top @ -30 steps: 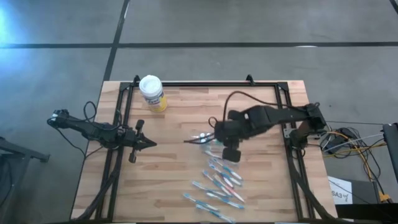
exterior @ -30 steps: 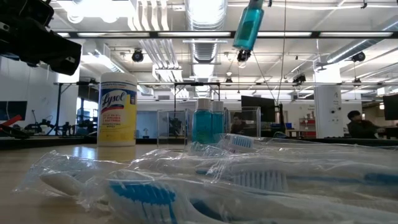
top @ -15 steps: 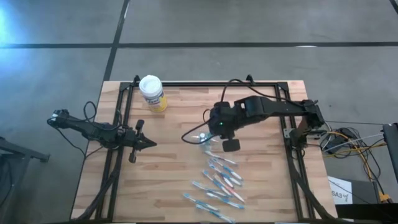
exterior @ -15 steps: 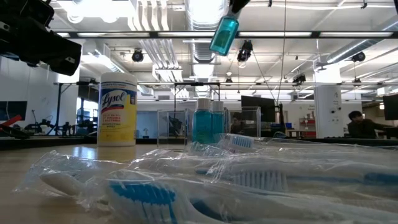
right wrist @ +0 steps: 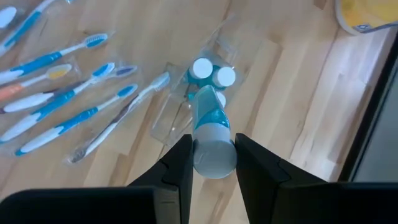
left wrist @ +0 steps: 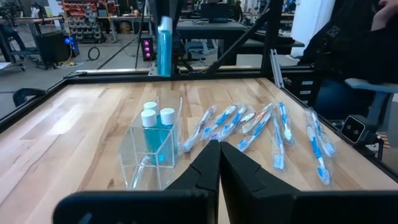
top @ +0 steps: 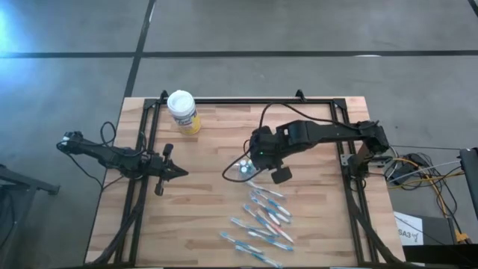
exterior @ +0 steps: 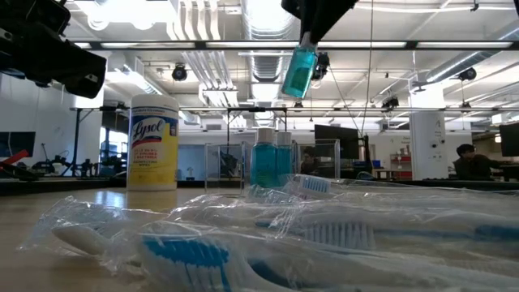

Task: Pick & Place toothbrushing station
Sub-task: Put the blue mouthwash bottle into the middle compartment of the transparent organizer

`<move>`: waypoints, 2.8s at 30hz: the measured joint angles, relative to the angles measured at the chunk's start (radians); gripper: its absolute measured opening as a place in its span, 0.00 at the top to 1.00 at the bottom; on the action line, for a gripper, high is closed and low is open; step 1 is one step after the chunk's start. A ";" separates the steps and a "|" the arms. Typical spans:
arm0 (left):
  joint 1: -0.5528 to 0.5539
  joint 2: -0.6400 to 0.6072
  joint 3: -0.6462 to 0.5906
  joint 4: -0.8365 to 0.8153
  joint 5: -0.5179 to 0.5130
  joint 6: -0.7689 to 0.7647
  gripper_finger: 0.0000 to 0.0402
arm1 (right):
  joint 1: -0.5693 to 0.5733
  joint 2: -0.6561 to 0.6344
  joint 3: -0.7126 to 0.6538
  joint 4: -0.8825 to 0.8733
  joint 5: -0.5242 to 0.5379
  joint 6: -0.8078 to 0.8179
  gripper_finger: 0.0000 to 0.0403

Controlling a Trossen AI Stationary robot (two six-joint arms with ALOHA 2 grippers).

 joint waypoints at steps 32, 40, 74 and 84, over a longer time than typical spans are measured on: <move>0.000 0.000 0.000 0.000 -0.028 0.009 0.97 | 0.001 0.000 -0.072 0.082 -0.001 -0.206 0.78; 0.000 0.000 0.000 -0.012 -0.028 0.013 0.98 | 0.001 0.012 -0.092 0.107 -0.013 -0.268 0.78; 0.000 0.000 0.000 -0.042 -0.027 0.059 0.96 | 0.003 0.083 -0.093 0.129 -0.002 -0.540 0.78; 0.000 0.000 0.000 -0.040 -0.027 0.059 0.98 | 0.001 0.097 -0.094 0.122 -0.004 -0.591 0.78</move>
